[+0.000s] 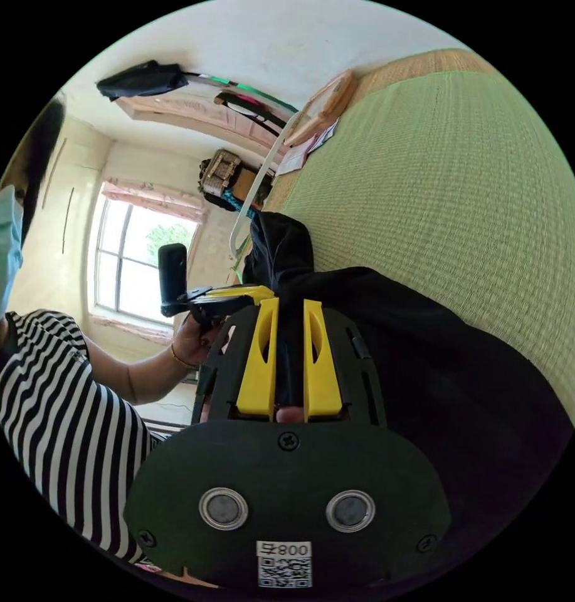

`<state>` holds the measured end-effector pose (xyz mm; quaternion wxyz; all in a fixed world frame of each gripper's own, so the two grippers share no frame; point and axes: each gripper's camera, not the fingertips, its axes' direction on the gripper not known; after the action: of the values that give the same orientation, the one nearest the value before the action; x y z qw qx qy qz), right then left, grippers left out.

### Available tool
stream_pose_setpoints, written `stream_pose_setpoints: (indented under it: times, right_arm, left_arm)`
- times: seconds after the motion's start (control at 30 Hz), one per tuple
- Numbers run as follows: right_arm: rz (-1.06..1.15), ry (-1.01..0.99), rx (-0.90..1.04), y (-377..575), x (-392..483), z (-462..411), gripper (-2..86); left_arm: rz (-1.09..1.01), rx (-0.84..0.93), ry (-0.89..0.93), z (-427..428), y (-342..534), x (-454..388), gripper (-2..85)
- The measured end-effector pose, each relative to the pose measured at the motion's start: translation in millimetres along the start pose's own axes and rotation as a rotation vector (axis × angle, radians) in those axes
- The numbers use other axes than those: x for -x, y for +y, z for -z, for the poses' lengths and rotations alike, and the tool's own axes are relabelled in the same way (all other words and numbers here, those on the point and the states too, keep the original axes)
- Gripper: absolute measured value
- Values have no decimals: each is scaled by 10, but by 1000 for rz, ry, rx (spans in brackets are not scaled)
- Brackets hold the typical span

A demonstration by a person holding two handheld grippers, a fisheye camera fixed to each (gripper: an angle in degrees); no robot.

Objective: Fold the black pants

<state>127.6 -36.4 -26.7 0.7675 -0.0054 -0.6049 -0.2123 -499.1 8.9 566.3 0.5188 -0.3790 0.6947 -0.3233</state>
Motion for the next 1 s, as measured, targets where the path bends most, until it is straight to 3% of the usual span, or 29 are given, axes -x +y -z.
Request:
stream_pose_setpoints:
  times: [0.3, 0.53, 0.77, 1.0]
  right_arm:
    - [-117, -204, 15, -205, -244, -21, 40]
    - [-106, -172, -25, -420, -230, 177, 19]
    - [-79, -33, -10, -738, -106, 264, 13]
    - [8, 140, -28, -1219, 137, 481, 8]
  left_arm:
    - [1, -73, -12, 226, 110, -11, 17]
    - [186, -365, -407, 1181, 338, 389, 57]
    - [399, -190, -357, 1090, 427, 1026, 54]
    - [360, -173, -465, 1066, 361, 821, 8]
